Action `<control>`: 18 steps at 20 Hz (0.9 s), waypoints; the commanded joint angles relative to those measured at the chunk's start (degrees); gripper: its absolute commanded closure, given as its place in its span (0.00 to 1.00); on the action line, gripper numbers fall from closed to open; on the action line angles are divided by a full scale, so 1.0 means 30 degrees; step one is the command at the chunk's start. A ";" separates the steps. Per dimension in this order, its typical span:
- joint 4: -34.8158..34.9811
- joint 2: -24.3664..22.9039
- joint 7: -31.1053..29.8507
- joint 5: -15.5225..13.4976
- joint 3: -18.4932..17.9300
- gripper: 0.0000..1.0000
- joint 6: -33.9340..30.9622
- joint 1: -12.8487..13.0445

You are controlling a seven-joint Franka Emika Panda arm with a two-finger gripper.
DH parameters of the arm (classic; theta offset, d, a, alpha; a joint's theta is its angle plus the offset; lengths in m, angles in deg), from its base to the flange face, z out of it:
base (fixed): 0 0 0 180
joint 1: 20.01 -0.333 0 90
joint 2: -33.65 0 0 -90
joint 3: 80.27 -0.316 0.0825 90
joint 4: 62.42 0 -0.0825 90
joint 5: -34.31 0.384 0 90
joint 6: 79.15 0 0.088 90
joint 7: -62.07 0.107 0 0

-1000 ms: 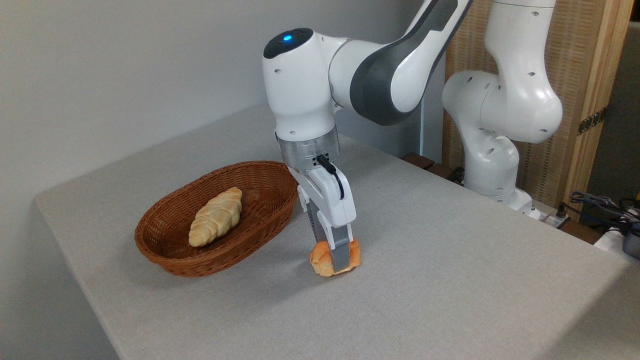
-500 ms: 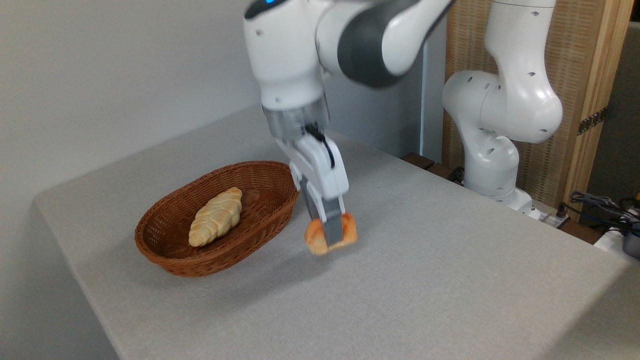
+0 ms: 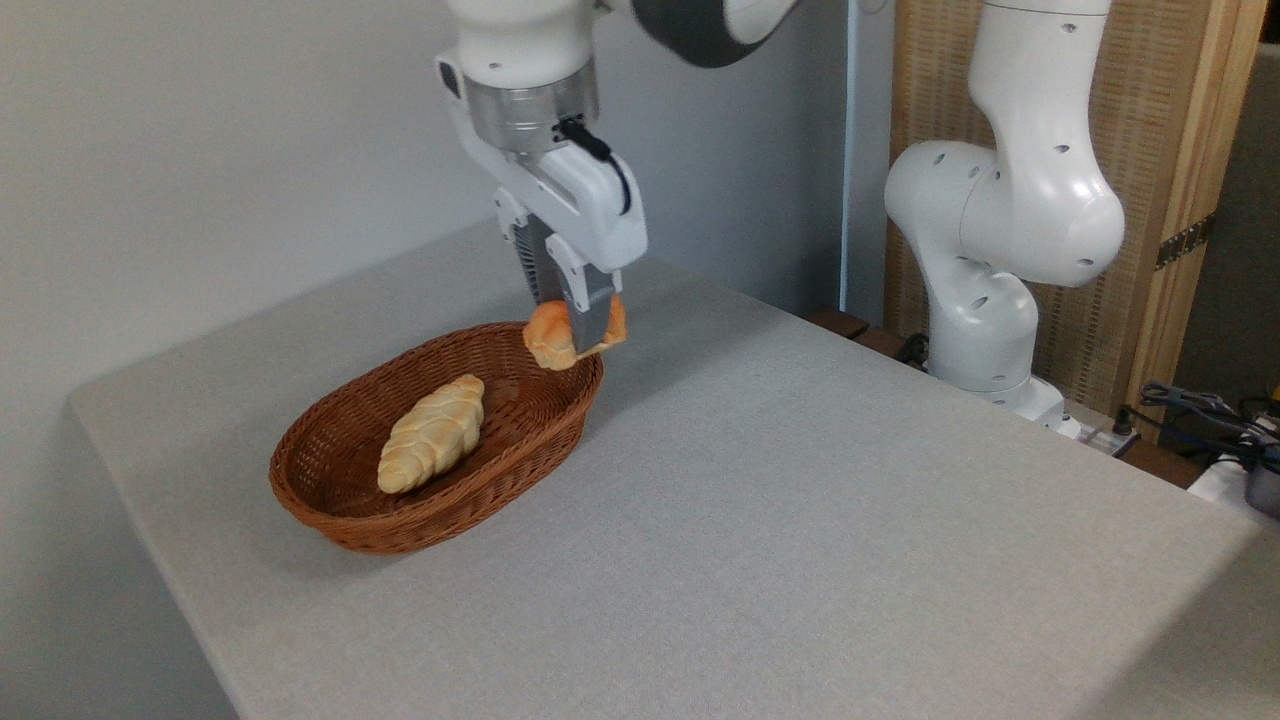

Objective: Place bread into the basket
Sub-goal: 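Lower the bread roll into the basket beside the croissant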

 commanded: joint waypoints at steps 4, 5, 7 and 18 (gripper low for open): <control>-0.0142 0.1798 -0.5024 0.0605 0.2408 0.00 0.2864 0.0741; -0.0113 0.1974 -0.5026 0.0841 0.2437 0.00 0.3040 0.0743; -0.0113 0.2209 -0.5026 0.0902 0.2467 0.00 0.3159 0.0801; -0.0376 0.2211 -0.4821 0.2123 0.2438 0.00 0.3306 0.0831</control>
